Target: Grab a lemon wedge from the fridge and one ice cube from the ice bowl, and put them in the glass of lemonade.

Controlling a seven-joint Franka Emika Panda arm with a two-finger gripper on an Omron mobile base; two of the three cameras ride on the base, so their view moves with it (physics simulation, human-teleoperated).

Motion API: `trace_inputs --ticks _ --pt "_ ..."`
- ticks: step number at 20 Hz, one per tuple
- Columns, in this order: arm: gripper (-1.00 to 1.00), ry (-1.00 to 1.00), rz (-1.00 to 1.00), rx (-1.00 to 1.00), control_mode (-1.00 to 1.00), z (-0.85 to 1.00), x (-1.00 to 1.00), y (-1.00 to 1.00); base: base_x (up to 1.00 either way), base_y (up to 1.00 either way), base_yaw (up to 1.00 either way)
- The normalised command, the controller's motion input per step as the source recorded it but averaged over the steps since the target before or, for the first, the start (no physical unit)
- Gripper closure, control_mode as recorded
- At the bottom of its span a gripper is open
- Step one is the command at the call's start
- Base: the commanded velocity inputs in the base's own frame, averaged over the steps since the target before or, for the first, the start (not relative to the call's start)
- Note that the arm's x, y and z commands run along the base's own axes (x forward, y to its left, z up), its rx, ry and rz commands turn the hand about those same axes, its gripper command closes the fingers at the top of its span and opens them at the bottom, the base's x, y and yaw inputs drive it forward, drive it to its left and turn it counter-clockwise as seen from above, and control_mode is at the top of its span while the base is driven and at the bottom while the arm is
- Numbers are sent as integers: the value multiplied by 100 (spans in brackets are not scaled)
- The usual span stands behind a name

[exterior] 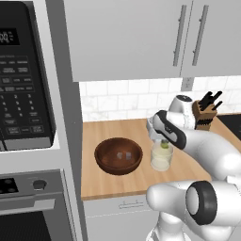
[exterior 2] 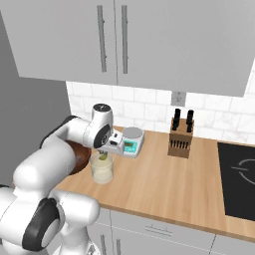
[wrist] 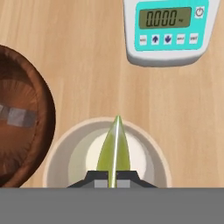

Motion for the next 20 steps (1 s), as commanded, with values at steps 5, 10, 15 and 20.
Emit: trace_inputs --ticks 5,10,15,20 --pt "100 -1 0 0 -100 0 -16 0 0 0 0" --pt "-100 0 0 0 -100 0 0 0 0 0 0" --pt "-100 0 0 0 -100 0 0 0 0 0 0" --pt "-100 0 0 0 -100 0 0 0 0 0 0"
